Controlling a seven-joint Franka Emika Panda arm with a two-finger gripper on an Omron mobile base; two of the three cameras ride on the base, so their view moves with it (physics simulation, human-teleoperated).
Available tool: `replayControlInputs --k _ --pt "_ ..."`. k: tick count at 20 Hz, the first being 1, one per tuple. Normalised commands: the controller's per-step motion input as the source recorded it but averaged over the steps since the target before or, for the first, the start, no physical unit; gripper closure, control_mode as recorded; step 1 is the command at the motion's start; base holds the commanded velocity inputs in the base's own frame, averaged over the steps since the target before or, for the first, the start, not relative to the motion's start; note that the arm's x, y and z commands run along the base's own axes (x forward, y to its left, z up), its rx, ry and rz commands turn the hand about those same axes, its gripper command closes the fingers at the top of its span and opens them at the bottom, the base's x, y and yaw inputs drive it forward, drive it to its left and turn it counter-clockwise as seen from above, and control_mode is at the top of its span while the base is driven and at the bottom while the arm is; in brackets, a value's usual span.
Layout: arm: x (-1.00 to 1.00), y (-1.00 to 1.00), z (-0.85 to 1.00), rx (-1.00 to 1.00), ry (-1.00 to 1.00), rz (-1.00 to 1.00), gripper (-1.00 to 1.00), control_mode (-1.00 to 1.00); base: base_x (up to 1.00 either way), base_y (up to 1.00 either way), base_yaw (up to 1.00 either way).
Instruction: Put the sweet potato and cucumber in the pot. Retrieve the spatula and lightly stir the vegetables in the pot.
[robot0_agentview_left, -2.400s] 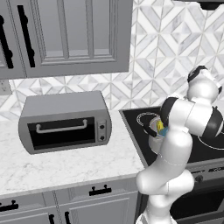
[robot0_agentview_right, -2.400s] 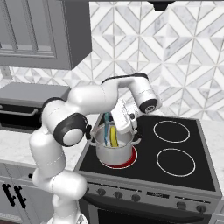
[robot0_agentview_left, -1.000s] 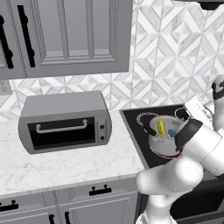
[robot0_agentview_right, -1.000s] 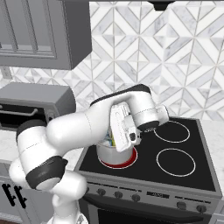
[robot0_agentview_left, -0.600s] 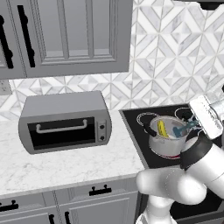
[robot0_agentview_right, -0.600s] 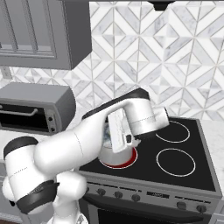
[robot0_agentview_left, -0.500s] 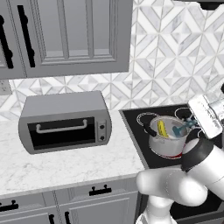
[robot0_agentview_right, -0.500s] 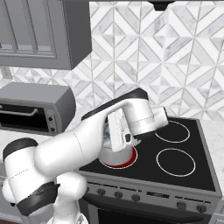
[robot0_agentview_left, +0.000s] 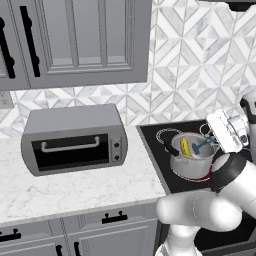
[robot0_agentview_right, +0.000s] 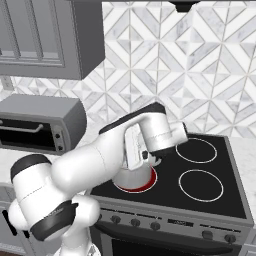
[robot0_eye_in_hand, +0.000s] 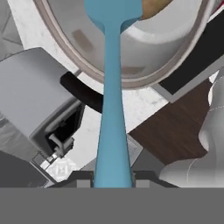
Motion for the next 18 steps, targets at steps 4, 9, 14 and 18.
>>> replayControlInputs --k 4,9,14,18 --pt "0.14 0.00 -0.48 0.06 0.07 0.00 1.00 -1.00 0.00 0.00 0.00" --pt "-0.09 0.00 -0.10 0.12 0.04 0.00 1.00 -1.00 0.00 0.00 0.00" --pt "-0.12 -0.11 0.25 0.14 0.00 0.00 1.00 -1.00 0.00 0.00 0.00" --pt "0.16 -0.10 0.04 0.06 0.00 0.00 1.00 -1.00 0.00 0.00 0.00"
